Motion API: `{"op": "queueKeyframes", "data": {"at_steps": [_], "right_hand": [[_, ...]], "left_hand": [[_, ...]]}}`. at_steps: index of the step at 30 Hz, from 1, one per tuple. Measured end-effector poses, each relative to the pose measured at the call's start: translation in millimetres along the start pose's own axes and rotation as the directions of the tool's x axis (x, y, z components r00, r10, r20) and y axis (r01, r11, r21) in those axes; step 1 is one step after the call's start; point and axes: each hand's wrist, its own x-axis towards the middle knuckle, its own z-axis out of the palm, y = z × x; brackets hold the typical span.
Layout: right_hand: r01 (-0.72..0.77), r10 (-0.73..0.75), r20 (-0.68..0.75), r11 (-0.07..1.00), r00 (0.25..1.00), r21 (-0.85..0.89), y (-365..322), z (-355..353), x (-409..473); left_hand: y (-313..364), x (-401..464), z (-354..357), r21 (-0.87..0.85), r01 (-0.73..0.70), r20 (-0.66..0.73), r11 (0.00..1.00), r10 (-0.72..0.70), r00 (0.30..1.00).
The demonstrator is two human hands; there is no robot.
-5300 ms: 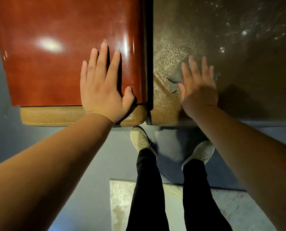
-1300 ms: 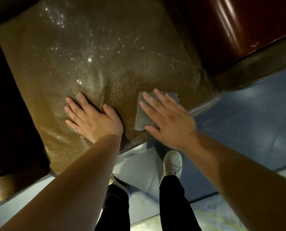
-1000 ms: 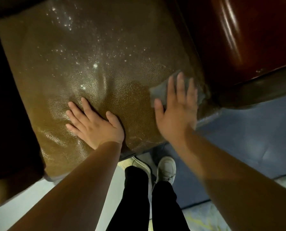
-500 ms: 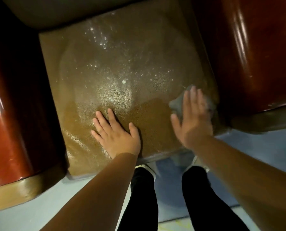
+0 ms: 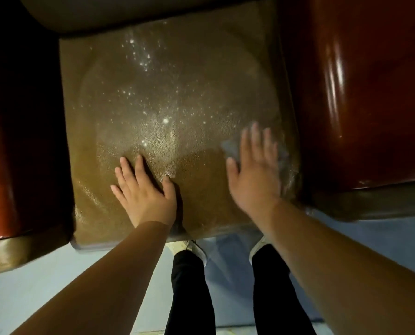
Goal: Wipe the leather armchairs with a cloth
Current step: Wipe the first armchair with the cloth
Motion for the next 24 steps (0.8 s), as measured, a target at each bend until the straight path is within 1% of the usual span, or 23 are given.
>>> {"op": "queueKeyframes", "data": {"at_steps": [1, 2, 3, 4, 5, 6, 7, 8, 9, 10, 11, 12, 13, 14, 15, 17, 18, 19, 20, 21, 22, 23, 24], "right_hand": [[0.164, -0.163, 0.054, 0.986, 0.985, -0.02, -6, 5, -11], [0.319, -0.313, 0.106, 0.947, 0.944, -0.043, -6, 9, -21], [0.437, -0.425, 0.153, 0.897, 0.892, -0.059, -1, 10, -24], [0.518, -0.498, 0.186, 0.853, 0.847, -0.072, 9, 8, -19], [0.548, -0.525, 0.197, 0.832, 0.828, -0.084, 20, 4, -10], [0.524, -0.5, 0.187, 0.845, 0.845, -0.109, 30, 0, 1], [0.427, -0.409, 0.15, 0.897, 0.9, -0.118, 38, -5, 14], [0.274, -0.264, 0.097, 0.956, 0.96, -0.107, 44, -10, 27], [0.113, -0.11, 0.047, 0.991, 0.993, -0.077, 48, -16, 40], [-0.015, 0.016, 0.017, 0.999, 1.0, -0.032, 45, -20, 50], [-0.087, 0.087, 0.008, 0.996, 0.996, 0.016, 35, -21, 54], [-0.093, 0.093, 0.005, 0.995, 0.996, 0.033, 22, -19, 53], [-0.035, 0.035, -0.006, 0.999, 0.999, 0.02, 6, -16, 46], [0.075, -0.075, -0.002, 0.997, 0.997, -0.003, -9, -10, 35], [0.211, -0.21, 0.025, 0.977, 0.977, -0.023, -23, -4, 22], [0.446, -0.439, 0.114, 0.893, 0.891, -0.051, -35, 7, -3], [0.523, -0.51, 0.146, 0.85, 0.848, -0.068, -29, 9, -5], [0.561, -0.546, 0.153, 0.823, 0.824, -0.085, -18, 9, 0], [0.557, -0.54, 0.148, 0.823, 0.828, -0.115, -6, 8, 10], [0.511, -0.497, 0.119, 0.843, 0.859, -0.166, 5, 6, 22], [0.405, -0.4, 0.068, 0.888, 0.914, -0.216, 15, 2, 37], [0.251, -0.254, 0.013, 0.945, 0.967, -0.21, 23, -3, 51], [0.07, -0.072, -0.016, 0.99, 0.997, -0.126, 26, -10, 64]], "left_hand": [[4, 1, -2, -0.036, 0.04, -0.002, 0.999, -0.04, 0.999], [10, 5, -3, -0.08, 0.093, -0.011, 0.992, -0.094, 0.995], [16, 10, -3, -0.123, 0.153, -0.024, 0.981, -0.157, 0.987], [24, 17, 0, -0.146, 0.209, -0.035, 0.967, -0.216, 0.976], [31, 22, 4, -0.134, 0.252, -0.043, 0.958, -0.26, 0.965], [37, 26, 9, -0.09, 0.275, -0.054, 0.957, -0.281, 0.958], [39, 27, 14, -0.036, 0.281, -0.072, 0.959, -0.283, 0.956], [39, 26, 20, 0.006, 0.277, -0.096, 0.961, -0.276, 0.956], [38, 25, 25, 0.031, 0.27, -0.121, 0.962, -0.264, 0.957], [37, 25, 27, 0.042, 0.265, -0.143, 0.963, -0.256, 0.956], [35, 25, 28, 0.046, 0.264, -0.156, 0.964, -0.254, 0.955], [35, 26, 28, 0.051, 0.264, -0.159, 0.963, -0.253, 0.954], [35, 26, 27, 0.055, 0.261, -0.157, 0.964, -0.25, 0.956], [36, 27, 25, 0.055, 0.255, -0.15, 0.965, -0.244, 0.958], [38, 28, 23, 0.049, 0.249, -0.139, 0.967, -0.24, 0.961], [39, 29, 20, 0.036, 0.248, -0.116, 0.968, -0.242, 0.963], [39, 28, 20, 0.034, 0.249, -0.112, 0.968, -0.244, 0.963], [39, 27, 21, 0.032, 0.252, -0.113, 0.967, -0.247, 0.962], [38, 27, 23, 0.03, 0.255, -0.117, 0.967, -0.25, 0.961], [37, 27, 25, 0.031, 0.255, -0.124, 0.966, -0.249, 0.96], [36, 26, 28, 0.034, 0.254, -0.134, 0.967, -0.247, 0.96], [35, 26, 29, 0.038, 0.251, -0.146, 0.967, -0.243, 0.959], [34, 26, 31, 0.041, 0.246, -0.156, 0.968, -0.237, 0.959]]}}
